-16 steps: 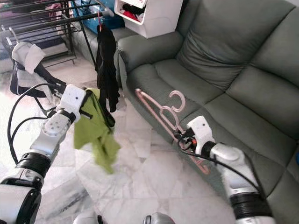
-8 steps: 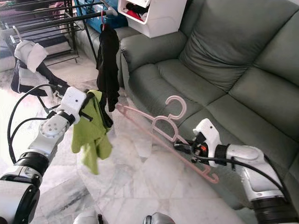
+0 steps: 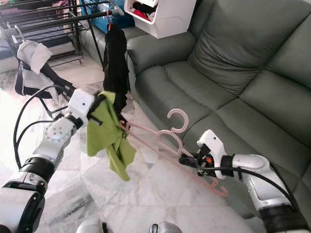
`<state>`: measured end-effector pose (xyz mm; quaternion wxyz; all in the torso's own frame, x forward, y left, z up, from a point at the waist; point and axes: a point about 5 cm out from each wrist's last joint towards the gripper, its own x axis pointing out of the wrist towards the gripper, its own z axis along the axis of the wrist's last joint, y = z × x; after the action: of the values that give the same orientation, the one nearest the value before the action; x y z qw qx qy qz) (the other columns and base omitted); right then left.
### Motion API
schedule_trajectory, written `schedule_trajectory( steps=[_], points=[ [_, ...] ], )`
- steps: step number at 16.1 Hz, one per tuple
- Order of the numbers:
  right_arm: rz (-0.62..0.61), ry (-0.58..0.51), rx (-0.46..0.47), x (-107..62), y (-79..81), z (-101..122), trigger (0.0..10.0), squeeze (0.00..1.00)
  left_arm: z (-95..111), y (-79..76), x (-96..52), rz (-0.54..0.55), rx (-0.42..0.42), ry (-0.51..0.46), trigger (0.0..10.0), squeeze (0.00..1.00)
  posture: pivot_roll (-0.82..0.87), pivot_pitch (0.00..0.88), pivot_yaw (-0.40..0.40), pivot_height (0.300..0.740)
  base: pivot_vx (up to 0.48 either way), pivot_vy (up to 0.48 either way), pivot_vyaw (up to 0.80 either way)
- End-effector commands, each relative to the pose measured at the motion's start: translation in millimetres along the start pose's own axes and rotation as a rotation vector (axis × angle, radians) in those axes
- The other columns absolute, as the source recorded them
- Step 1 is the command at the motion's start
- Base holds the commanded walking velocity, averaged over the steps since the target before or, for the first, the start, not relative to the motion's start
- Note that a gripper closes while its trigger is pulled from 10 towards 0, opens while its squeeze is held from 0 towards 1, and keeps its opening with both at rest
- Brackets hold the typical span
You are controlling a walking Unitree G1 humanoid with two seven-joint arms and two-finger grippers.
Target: Hang hanger
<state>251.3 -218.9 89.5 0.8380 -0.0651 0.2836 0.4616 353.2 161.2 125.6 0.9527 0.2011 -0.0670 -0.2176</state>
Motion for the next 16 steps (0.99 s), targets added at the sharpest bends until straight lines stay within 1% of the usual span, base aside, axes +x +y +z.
schedule_trajectory(
  steps=[1, 16],
  points=[
    [-0.005, -0.002, -0.038, -1.5, -3.6, 5.4, 10.0, 0.00, 10.4, -0.3, 3.1, -0.017, 0.012, -0.057, 10.0, 0.00, -0.08, 0.026, -0.071, 0.740, 0.000, 0.000, 0.00],
    [-0.005, -0.002, -0.038, -1.5, -3.6, 5.4, 10.0, 0.00, 10.4, -0.3, 3.1, -0.017, 0.012, -0.057, 10.0, 0.00, -0.08, 0.026, -0.071, 0.740, 0.000, 0.000, 0.00]
  ],
)
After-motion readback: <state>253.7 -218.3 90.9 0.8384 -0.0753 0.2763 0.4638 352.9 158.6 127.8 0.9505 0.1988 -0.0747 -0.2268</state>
